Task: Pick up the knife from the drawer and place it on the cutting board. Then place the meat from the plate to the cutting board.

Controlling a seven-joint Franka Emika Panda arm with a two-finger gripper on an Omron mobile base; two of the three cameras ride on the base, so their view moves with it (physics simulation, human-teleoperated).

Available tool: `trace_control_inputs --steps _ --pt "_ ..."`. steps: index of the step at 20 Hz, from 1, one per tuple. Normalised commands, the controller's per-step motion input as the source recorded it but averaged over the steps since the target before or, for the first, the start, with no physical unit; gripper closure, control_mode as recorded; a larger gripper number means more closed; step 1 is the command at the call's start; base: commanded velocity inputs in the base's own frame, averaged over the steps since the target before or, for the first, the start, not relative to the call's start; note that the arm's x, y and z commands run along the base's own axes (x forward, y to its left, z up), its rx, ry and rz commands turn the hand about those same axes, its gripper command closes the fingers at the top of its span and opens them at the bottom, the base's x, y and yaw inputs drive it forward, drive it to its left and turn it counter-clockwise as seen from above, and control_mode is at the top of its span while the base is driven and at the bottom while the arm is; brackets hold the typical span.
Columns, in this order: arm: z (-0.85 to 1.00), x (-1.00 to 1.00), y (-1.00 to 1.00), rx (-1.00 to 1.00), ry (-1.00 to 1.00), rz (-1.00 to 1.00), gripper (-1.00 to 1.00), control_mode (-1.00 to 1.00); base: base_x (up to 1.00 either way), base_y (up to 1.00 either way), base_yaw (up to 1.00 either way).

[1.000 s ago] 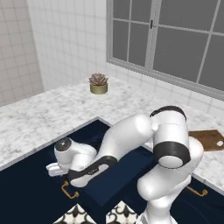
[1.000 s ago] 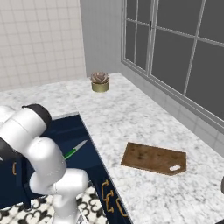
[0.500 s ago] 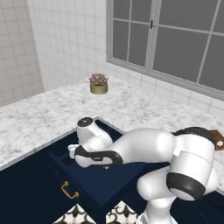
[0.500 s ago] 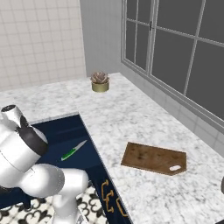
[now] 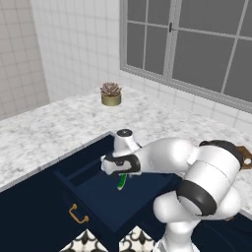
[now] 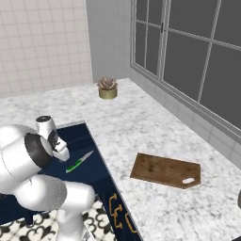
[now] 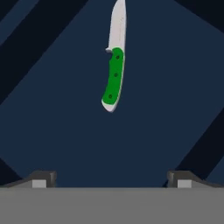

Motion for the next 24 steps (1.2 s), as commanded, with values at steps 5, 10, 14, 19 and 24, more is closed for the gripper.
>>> trace_control_inputs --steps 5,10,14,19,24 --pt "-0.3 0.49 -0.13 0.0 0.08 -0.03 -1.0 -1.0 0.0 0.0 0.0" --pt "-0.45 0.44 0.0 -0.04 0.0 0.0 -1.0 -1.0 0.0 0.0 0.0" --pt "-0.4 0.43 -0.05 -0.07 0.02 0.0 -1.0 -1.0 0.0 0.0 0.0" --pt "-0.3 0.41 -0.02 -0.03 0.01 0.01 -1.0 -1.0 0.0 0.0 0.0" --pt "-0.26 0.15 0.0 0.0 0.0 0.03 -1.0 -1.0 0.0 0.0 0.0"
